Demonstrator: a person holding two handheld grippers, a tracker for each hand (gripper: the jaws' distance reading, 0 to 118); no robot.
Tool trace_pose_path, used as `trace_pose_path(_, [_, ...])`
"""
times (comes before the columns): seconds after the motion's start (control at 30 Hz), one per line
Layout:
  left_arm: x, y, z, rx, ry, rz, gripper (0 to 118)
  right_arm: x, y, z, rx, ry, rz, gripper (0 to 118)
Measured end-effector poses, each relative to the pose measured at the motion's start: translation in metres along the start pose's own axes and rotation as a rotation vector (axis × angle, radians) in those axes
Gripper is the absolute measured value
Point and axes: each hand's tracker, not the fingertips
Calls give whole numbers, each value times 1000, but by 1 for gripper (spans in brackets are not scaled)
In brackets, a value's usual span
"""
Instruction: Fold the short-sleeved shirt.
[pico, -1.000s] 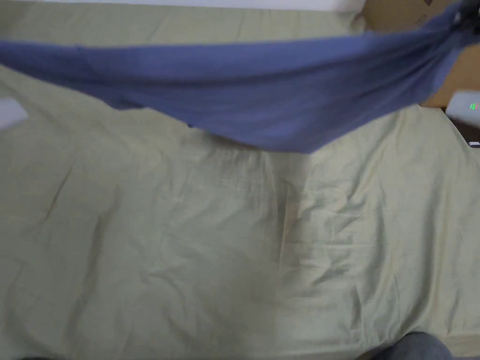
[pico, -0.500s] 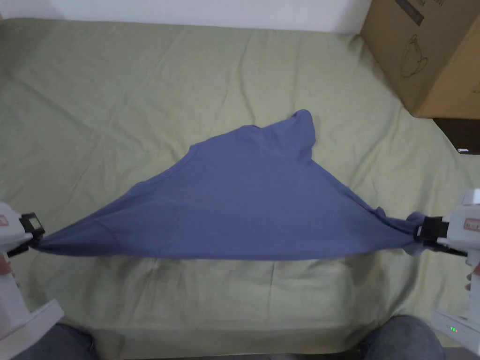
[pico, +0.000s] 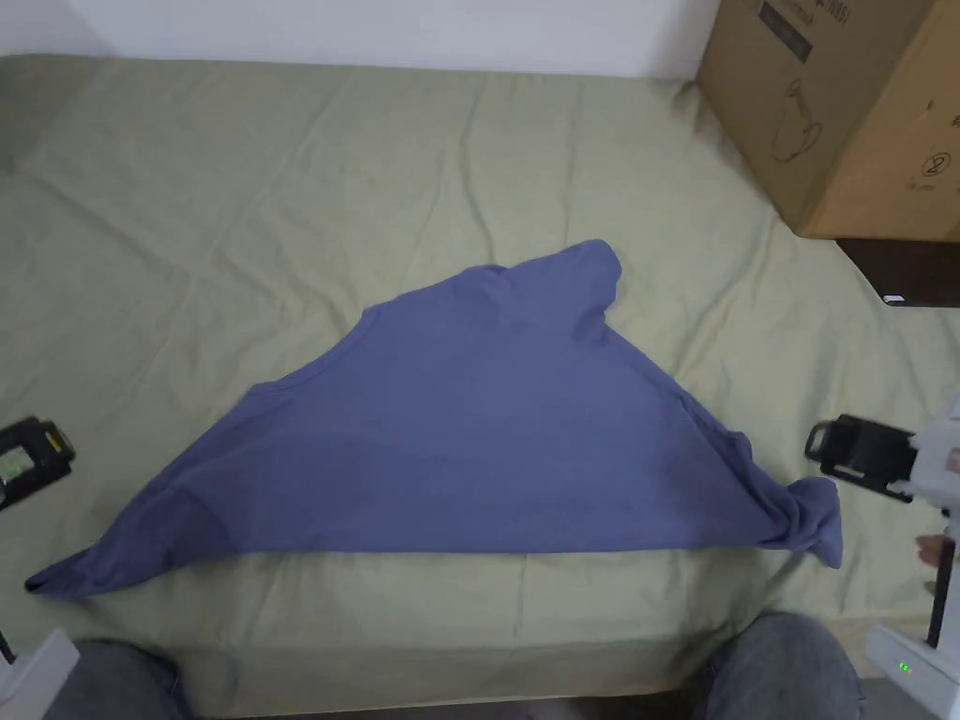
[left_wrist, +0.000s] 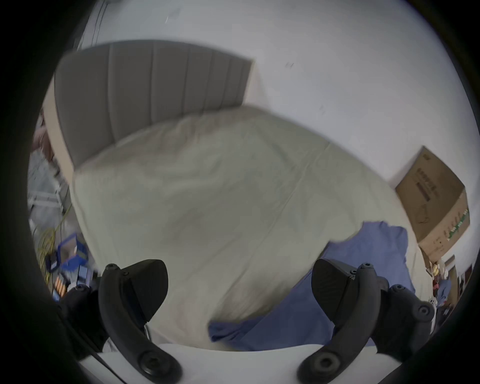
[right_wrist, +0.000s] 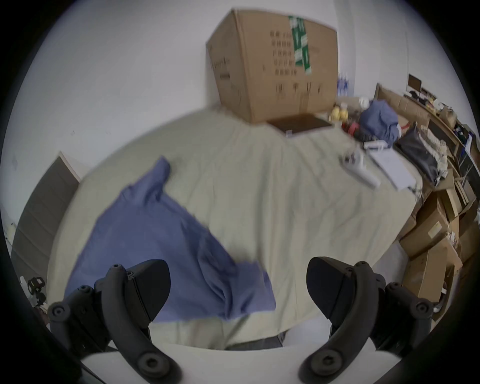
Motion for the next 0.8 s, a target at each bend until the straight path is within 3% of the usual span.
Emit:
trace_pose_path(0.17, [41,19,50,266,-93,-162,115,-25,26,57,262,34,98,107])
trace_pose_path(0.23, [58,17,64,320,-94,-225,117,-35,24,72,344,17,103,108])
trace_pose_path(0.37, [84,3,85,360,-171,-295,117,-59,4,86,400,74,193,111])
trace_pose_path(0.43, [90,-5,86,378,-175,-313,113,-66,-9,87,422,63,199,108])
trace_pose_path(0.47, [93,-10,87,385,-174,-333,105,-71,-15,87,419,88,223,101])
trace_pose_path(0.5, [95,-14,88,387,-184,-355,88,-72,-21,86,419,90,225,90])
trace_pose_path(0.53, [97,-17,87,391,-188,-373,64,-73,-25,86,421,94,227,71])
trace_pose_path(0.63, [100,-26,84,390,-180,-388,32,-78,-33,84,417,117,227,42])
trace_pose_path(0.67, [100,-28,82,375,-192,-378,2,-79,-34,81,416,110,224,4])
trace_pose_path(0.8, [101,-29,81,339,-233,-349,0,-80,-33,76,396,143,213,0])
